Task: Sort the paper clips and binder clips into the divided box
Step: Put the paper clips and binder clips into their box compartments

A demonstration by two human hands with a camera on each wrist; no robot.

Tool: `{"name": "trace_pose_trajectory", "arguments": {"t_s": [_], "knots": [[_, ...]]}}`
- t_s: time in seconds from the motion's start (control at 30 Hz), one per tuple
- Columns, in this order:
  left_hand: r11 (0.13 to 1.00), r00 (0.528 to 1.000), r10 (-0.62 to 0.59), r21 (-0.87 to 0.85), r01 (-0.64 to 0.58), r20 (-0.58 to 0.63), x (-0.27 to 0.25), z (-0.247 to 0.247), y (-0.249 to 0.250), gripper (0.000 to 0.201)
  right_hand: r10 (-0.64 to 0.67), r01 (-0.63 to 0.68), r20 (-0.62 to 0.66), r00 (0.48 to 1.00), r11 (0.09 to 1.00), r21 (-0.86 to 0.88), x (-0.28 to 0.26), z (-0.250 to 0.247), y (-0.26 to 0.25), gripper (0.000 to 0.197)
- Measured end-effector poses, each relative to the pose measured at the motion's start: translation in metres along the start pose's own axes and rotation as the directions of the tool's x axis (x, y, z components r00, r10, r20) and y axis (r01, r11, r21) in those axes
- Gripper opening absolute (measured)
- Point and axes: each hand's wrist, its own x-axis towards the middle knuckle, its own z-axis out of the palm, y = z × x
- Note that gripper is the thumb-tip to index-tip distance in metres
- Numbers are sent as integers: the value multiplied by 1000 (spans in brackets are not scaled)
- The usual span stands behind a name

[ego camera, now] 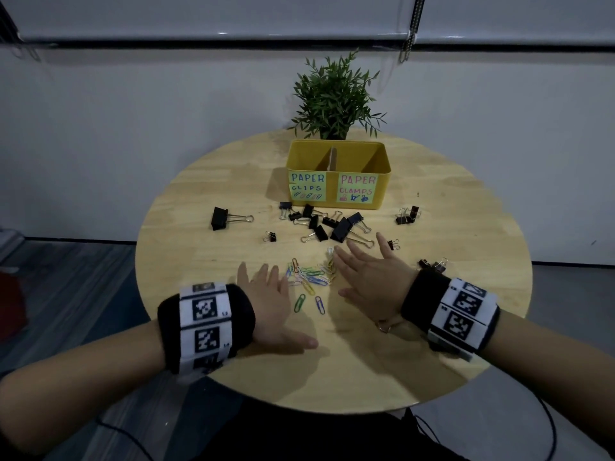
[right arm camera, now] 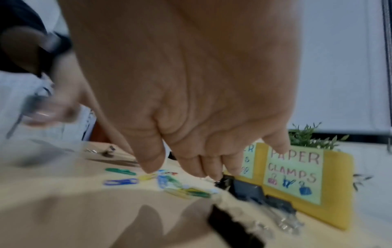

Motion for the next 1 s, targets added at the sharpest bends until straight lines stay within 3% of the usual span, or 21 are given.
{"name": "trace_pose_trajectory", "arguments": {"t_s": [0.1,0.23,0.33,0.43,0.5,0.57,0.7,0.87,1.0], "knots": [[999,999,39,35,-39,-7,-3,13,14,120,8,-7,10,1000,1000,-8,16,-4,7,61],[997,996,63,-45,-66,-65,5,14,21,116,-94,90,36,995,991,97,26,-7,8,62],[985,981,40,-157,-70,-188,4,5,12,107,-123,145,-113,986,966,214,15,-6,12,60],[980,935,-92,-195,25,-342,4,-3,-10,83,18,84,-300,954,943,321,3,-4,15,54],[979,940,-126,-193,67,-317,9,-11,-28,67,59,53,-267,962,919,391,-1,-5,10,54],[978,964,-122,-192,76,-238,19,-22,-45,69,84,20,-198,977,882,470,-2,-5,-1,63],[961,979,-136,-259,94,-149,43,-36,-69,62,156,-79,-147,977,900,429,8,-9,-20,75],[916,970,-117,-400,22,-214,62,-34,-67,55,190,-139,-54,980,860,491,23,-16,-13,78],[906,951,-75,-419,-60,-299,63,-41,-52,53,262,-171,-91,961,818,549,27,-25,-7,67]]}}
